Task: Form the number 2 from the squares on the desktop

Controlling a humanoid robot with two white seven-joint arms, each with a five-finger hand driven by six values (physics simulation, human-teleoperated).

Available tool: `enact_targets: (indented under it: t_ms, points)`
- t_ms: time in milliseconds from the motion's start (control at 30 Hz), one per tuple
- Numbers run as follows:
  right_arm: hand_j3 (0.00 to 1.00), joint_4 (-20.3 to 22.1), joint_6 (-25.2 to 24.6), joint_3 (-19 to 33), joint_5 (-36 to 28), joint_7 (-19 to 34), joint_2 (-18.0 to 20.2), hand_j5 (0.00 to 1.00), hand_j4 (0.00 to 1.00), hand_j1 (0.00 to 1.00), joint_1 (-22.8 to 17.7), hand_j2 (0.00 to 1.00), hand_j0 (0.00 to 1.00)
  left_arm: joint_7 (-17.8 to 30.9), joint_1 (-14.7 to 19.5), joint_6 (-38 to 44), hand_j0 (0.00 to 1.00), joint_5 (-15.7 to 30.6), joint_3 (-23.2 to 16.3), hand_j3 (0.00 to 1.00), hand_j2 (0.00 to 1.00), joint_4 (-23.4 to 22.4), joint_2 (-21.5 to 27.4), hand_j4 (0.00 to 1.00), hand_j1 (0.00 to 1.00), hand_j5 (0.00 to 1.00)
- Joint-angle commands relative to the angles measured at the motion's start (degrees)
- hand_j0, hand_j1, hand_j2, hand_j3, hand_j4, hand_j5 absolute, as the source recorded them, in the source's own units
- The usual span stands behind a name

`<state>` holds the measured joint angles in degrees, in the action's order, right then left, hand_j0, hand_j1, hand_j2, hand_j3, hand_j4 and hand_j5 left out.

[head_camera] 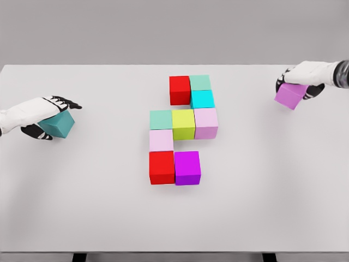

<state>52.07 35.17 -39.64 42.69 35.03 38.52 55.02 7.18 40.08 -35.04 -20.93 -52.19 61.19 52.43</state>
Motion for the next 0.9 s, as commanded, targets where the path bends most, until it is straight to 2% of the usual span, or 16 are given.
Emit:
enact_targets:
  t_ms: [0,67,267,333,467,500,700,800,867]
  points:
    - [0.63,5.0,-0.2,0.3,-1.0,0.0,2.3,0.63,0.63,0.63,-0.3,0.63,0.63,-0.1,0.0,0.0,1.0,0.0,0.2,1.0,1.0,-0.1,0.0,1.0,1.0,1.0]
    - [0.63,9.7,-0.2,0.3,-2.4,0.0,4.5,0.63,0.63,0.63,-1.8,0.63,0.63,0.4,0.1,0.0,1.0,-0.8,0.2,1.0,1.0,-0.2,0.0,1.0,1.0,1.0]
    - [0.63,23.0,-0.2,0.6,-3.9,0.0,9.9,0.63,0.63,0.63,-6.3,0.63,0.63,1.9,0.3,0.0,0.6,-2.4,0.1,0.6,0.6,-0.1,0.0,0.6,0.6,0.6]
    - [0.63,26.5,-0.2,0.6,-4.0,0.0,11.5,0.63,0.63,0.63,-7.4,0.63,0.63,2.1,0.3,0.0,0.52,-2.4,0.2,0.52,0.52,-0.1,0.1,0.52,0.52,0.52]
    - [0.63,32.3,-0.2,0.5,-5.1,0.0,14.2,0.63,0.63,0.63,-9.5,0.63,0.63,2.1,0.7,0.0,0.52,-2.4,0.2,0.52,0.52,-0.1,0.0,0.52,0.52,0.52]
    - [0.63,35.1,-0.2,0.6,-5.4,0.0,15.4,0.63,0.63,0.63,-10.5,0.63,0.63,2.1,0.9,0.0,0.52,-2.4,0.2,0.52,0.52,-0.1,0.0,0.52,0.52,0.52]
    - [0.63,46.0,-0.2,0.5,-6.1,0.0,19.2,0.63,0.63,0.63,-13.6,0.63,0.63,2.3,2.4,0.0,0.54,-2.4,0.3,0.54,0.54,-0.2,-0.7,0.54,0.54,0.54]
    - [0.63,49.1,-0.2,0.4,-6.2,0.0,19.7,0.63,0.63,0.63,-15.1,0.63,0.63,3.5,3.5,0.0,0.54,-2.4,0.3,0.54,0.54,-0.5,-1.4,0.54,0.54,0.54]
    - [0.63,49.1,-0.2,0.1,-7.3,0.0,19.8,0.63,0.63,0.63,-15.6,0.63,0.63,4.2,4.1,0.0,0.55,-2.4,0.3,0.55,0.55,-1.4,-2.9,0.55,0.55,0.55]
